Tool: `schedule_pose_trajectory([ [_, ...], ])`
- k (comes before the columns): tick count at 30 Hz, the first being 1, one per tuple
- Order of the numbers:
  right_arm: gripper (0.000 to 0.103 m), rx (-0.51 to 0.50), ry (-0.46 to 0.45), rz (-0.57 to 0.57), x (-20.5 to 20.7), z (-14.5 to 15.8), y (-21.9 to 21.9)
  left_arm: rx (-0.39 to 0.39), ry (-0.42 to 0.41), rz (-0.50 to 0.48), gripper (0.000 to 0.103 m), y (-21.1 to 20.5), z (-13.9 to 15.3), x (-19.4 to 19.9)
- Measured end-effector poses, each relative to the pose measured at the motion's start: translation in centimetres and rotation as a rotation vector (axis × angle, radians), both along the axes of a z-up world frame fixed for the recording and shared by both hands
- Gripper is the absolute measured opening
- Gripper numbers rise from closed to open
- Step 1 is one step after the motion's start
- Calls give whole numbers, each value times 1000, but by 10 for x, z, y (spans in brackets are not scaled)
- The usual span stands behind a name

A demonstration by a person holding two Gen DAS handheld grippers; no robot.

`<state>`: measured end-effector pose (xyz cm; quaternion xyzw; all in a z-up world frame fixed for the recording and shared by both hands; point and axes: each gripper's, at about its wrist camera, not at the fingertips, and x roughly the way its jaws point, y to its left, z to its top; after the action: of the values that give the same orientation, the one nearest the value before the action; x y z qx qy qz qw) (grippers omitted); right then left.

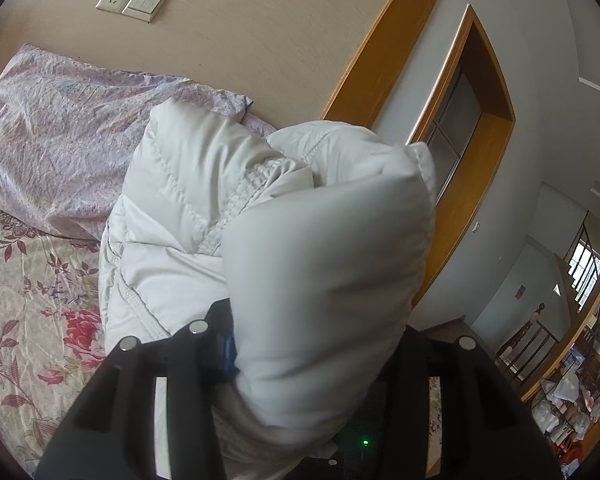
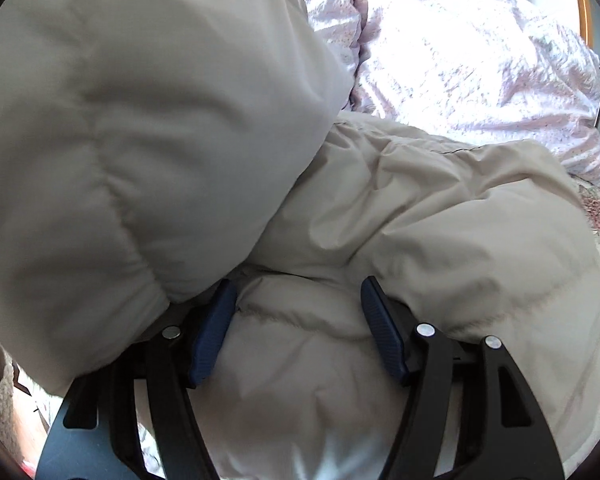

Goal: Fold large clothes

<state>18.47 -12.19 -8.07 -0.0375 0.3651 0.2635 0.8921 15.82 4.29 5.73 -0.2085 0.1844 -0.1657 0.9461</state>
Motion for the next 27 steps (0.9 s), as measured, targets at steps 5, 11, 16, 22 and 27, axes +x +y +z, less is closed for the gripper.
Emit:
schedule_pose_trajectory([
  [5, 66, 21, -13, -14, 10, 7, -31, 22, 14, -14, 46, -13, -1, 1],
  [11, 66, 12, -63, -45, 14, 18, -68, 45, 28, -34, 47, -31, -3, 2],
  [16, 66, 3, -90, -99, 45, 20, -98, 73, 39, -49, 47, -52, -10, 5],
  [22, 67, 7, -92, -205, 66, 25, -154, 167, 44, -79, 48, -94, -22, 6],
  [27, 67, -11, -71, -241, 73, 19, -193, 242, 79, -123, 50, -132, -40, 11],
])
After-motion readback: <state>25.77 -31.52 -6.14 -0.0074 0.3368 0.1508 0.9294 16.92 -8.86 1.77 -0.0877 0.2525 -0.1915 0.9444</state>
